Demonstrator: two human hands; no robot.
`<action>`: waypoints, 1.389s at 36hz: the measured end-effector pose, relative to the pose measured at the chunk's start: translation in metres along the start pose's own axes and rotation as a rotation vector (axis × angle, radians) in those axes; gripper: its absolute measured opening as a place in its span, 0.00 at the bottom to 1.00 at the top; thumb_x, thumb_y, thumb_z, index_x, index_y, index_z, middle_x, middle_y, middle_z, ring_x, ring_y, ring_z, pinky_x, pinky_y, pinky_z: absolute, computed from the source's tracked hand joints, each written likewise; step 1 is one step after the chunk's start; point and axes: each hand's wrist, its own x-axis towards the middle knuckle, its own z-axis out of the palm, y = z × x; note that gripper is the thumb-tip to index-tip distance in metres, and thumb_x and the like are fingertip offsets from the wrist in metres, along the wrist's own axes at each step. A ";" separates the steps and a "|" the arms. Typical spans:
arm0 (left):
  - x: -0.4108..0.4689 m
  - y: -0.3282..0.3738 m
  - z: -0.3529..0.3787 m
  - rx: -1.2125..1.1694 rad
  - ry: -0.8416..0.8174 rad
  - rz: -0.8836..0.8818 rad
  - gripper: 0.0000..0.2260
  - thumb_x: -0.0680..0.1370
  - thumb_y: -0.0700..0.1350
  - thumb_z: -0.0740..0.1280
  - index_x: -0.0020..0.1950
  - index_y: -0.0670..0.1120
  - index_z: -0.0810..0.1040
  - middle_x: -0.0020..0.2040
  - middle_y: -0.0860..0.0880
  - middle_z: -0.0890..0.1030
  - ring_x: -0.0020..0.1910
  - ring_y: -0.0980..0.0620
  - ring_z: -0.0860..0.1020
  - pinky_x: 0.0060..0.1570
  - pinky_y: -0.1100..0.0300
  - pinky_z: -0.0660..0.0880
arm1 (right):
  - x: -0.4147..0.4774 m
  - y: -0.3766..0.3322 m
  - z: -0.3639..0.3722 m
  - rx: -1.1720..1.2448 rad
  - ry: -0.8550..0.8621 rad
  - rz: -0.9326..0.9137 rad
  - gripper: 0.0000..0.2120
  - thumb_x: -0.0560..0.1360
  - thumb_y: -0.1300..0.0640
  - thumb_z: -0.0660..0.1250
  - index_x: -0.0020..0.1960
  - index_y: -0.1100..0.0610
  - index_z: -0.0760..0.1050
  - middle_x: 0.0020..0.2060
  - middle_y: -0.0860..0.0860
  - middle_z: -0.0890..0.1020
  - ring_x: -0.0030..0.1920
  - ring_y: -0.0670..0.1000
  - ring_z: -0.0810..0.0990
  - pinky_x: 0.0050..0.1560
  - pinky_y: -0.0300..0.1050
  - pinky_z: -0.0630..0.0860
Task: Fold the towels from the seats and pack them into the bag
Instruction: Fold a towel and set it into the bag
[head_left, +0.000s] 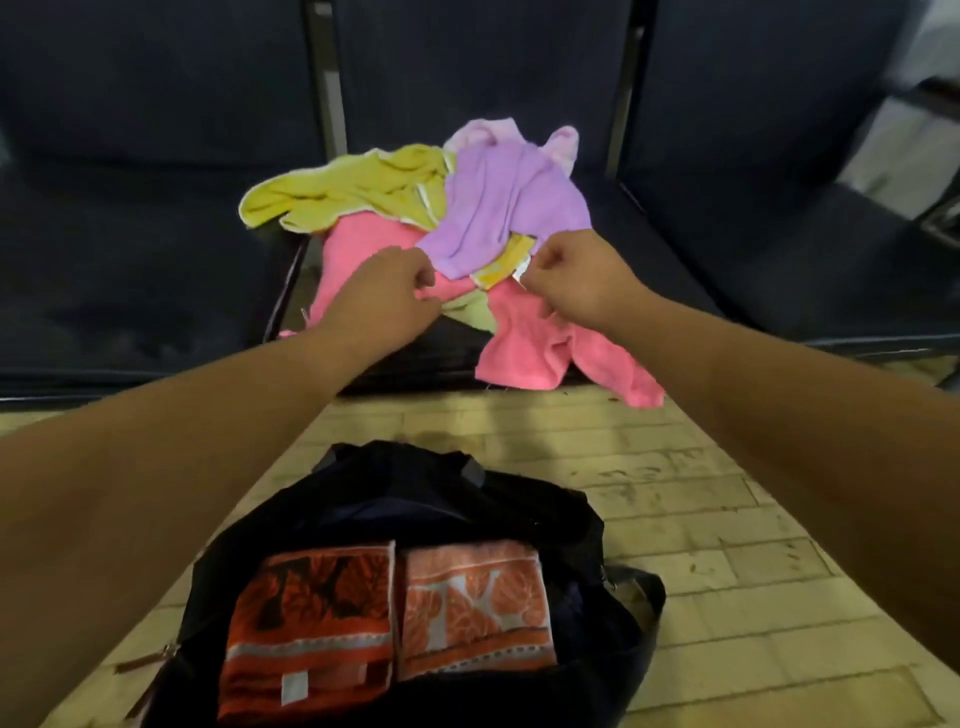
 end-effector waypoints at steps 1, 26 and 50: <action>0.008 -0.005 -0.001 0.062 -0.015 -0.014 0.15 0.75 0.43 0.70 0.61 0.42 0.78 0.57 0.40 0.77 0.58 0.42 0.75 0.53 0.59 0.66 | 0.009 0.001 0.002 -0.097 0.039 -0.032 0.07 0.76 0.59 0.68 0.52 0.61 0.78 0.44 0.54 0.80 0.44 0.53 0.79 0.43 0.41 0.70; 0.026 -0.030 -0.011 -0.322 -0.015 -0.029 0.05 0.81 0.44 0.65 0.47 0.49 0.80 0.44 0.46 0.82 0.42 0.50 0.76 0.41 0.61 0.69 | 0.107 0.020 0.035 -0.432 0.134 -0.048 0.10 0.81 0.60 0.60 0.58 0.62 0.77 0.61 0.61 0.79 0.62 0.60 0.76 0.56 0.48 0.69; -0.018 0.122 -0.113 -0.632 -0.005 -0.015 0.04 0.76 0.46 0.71 0.47 0.55 0.84 0.49 0.41 0.84 0.45 0.46 0.82 0.53 0.40 0.79 | -0.078 -0.169 -0.140 0.319 0.217 -0.382 0.09 0.84 0.62 0.56 0.47 0.58 0.72 0.34 0.58 0.79 0.33 0.59 0.85 0.36 0.53 0.83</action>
